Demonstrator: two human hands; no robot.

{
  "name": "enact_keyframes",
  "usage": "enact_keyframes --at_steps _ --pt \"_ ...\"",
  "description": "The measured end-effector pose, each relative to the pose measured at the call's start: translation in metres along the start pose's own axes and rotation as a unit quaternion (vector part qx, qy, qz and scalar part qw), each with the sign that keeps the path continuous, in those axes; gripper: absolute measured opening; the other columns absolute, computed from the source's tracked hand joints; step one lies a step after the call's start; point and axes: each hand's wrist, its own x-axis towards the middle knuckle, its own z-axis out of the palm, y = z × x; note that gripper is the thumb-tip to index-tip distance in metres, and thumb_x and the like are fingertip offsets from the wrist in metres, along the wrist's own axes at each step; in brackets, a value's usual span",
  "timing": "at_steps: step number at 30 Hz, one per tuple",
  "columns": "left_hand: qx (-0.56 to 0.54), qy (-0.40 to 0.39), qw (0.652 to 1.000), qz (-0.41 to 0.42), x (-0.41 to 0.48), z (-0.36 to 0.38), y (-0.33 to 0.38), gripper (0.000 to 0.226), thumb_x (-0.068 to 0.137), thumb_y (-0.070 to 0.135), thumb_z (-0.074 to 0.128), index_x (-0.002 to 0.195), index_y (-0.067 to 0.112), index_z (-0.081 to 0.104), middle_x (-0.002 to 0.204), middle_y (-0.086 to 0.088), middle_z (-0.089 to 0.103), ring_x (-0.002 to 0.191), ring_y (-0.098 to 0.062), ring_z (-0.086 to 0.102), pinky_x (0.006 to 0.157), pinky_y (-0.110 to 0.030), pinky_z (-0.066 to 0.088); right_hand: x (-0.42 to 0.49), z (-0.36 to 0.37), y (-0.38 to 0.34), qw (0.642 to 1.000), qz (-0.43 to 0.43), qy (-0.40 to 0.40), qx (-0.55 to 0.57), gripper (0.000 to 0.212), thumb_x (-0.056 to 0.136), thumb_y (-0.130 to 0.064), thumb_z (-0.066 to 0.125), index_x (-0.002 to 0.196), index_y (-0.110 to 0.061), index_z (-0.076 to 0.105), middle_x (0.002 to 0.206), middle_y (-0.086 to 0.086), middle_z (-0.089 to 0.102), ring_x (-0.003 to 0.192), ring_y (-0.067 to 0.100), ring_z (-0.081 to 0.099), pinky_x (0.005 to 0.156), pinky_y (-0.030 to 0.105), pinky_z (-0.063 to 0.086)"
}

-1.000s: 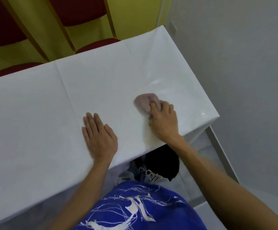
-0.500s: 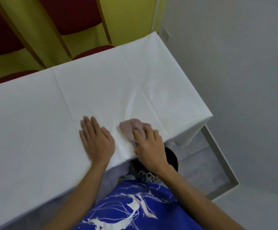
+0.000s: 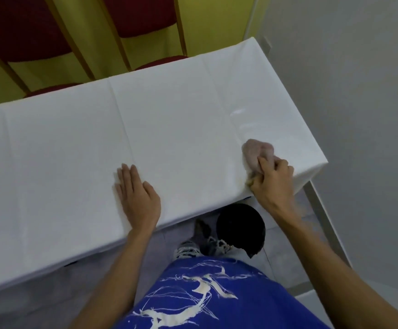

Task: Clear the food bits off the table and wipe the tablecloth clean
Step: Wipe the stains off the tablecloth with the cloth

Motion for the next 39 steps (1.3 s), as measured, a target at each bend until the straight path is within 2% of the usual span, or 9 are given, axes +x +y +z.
enact_keyframes --at_steps 5,10,15,21,25,28,32,36,39 --pt "0.033 0.024 0.997 -0.07 -0.044 -0.02 -0.058 0.057 0.099 0.021 0.031 0.152 -0.001 0.033 0.164 -0.019 0.02 0.154 -0.031 0.012 0.125 -0.052 0.005 -0.079 0.047 -0.11 0.984 -0.165 -0.057 0.026 0.044 0.079 -0.016 0.06 0.122 -0.017 0.062 0.13 0.018 0.051 0.099 0.034 0.049 0.072 0.044 0.052" --pt "0.064 0.011 0.995 -0.078 -0.049 -0.02 -0.06 0.056 0.104 0.021 0.033 0.156 0.003 0.023 0.166 -0.019 0.009 0.155 -0.03 0.003 0.125 -0.052 0.002 -0.128 0.07 -0.169 0.947 -0.293 -0.132 0.034 0.051 0.075 -0.013 0.068 0.125 -0.02 0.06 0.128 0.013 0.051 0.101 0.029 0.048 0.071 0.039 0.051" --pt "0.075 -0.012 0.995 -0.071 -0.051 -0.024 -0.063 0.058 0.106 0.027 0.029 0.158 0.004 0.018 0.167 -0.016 0.004 0.155 -0.028 0.0 0.125 -0.049 -0.001 -0.093 0.046 -0.107 0.949 -0.296 -0.106 -0.002 0.051 0.083 -0.022 0.058 0.133 -0.029 0.055 0.135 0.01 0.05 0.098 0.032 0.049 0.072 0.041 0.049" --pt "0.077 -0.044 0.994 -0.07 -0.05 -0.032 -0.06 0.06 0.106 0.032 0.026 0.159 0.006 0.011 0.168 -0.013 -0.002 0.155 -0.026 -0.006 0.125 -0.046 -0.005 -0.024 0.006 0.006 0.994 -0.091 0.001 -0.062 0.049 0.082 -0.024 0.053 0.129 -0.016 0.06 0.127 0.027 0.054 0.107 0.045 0.048 0.09 0.05 0.041" --pt "0.084 -0.056 0.992 -0.075 -0.05 -0.034 -0.059 0.061 0.107 0.033 0.022 0.159 0.007 0.007 0.167 -0.013 -0.006 0.155 -0.026 -0.009 0.125 -0.046 -0.006 -0.029 0.011 -0.024 0.999 0.017 -0.01 -0.032 0.048 0.085 -0.017 0.059 0.133 -0.009 0.053 0.126 0.028 0.047 0.113 0.044 0.042 0.094 0.048 0.042" --pt "0.091 -0.062 0.991 -0.075 -0.051 -0.034 -0.06 0.061 0.107 0.033 0.022 0.159 0.006 0.006 0.167 -0.014 -0.006 0.155 -0.027 -0.009 0.125 -0.046 -0.006 -0.077 0.04 -0.087 0.995 -0.092 -0.034 0.009 0.062 0.083 -0.016 0.061 0.142 -0.014 0.043 0.124 0.025 0.049 0.106 0.042 0.048 0.083 0.046 0.053" --pt "0.094 -0.058 0.992 -0.068 -0.05 -0.035 -0.066 0.061 0.107 0.032 0.025 0.159 0.005 0.01 0.167 -0.015 -0.002 0.155 -0.028 -0.006 0.125 -0.048 -0.004 -0.136 0.064 -0.145 0.954 -0.284 -0.095 0.023 0.05 0.078 -0.015 0.063 0.128 -0.022 0.059 0.13 0.015 0.05 0.097 0.034 0.047 0.07 0.042 0.052" --pt "0.092 -0.049 0.992 -0.073 -0.052 -0.033 -0.063 0.06 0.107 0.03 0.027 0.158 0.004 0.013 0.167 -0.016 0.0 0.155 -0.029 -0.004 0.125 -0.048 -0.003 -0.119 0.052 -0.113 0.946 -0.311 -0.093 0.019 0.049 0.082 -0.02 0.06 0.13 -0.029 0.058 0.135 0.008 0.05 0.093 0.03 0.046 0.071 0.039 0.046" --pt "0.101 -0.048 0.991 -0.078 -0.051 -0.032 -0.06 0.06 0.107 0.03 0.026 0.159 0.004 0.012 0.167 -0.016 0.0 0.155 -0.028 -0.004 0.125 -0.047 -0.004 -0.09 0.034 -0.054 0.961 -0.27 -0.056 0.01 0.05 0.081 -0.018 0.057 0.13 -0.027 0.061 0.133 0.011 0.054 0.092 0.032 0.047 0.075 0.041 0.044"
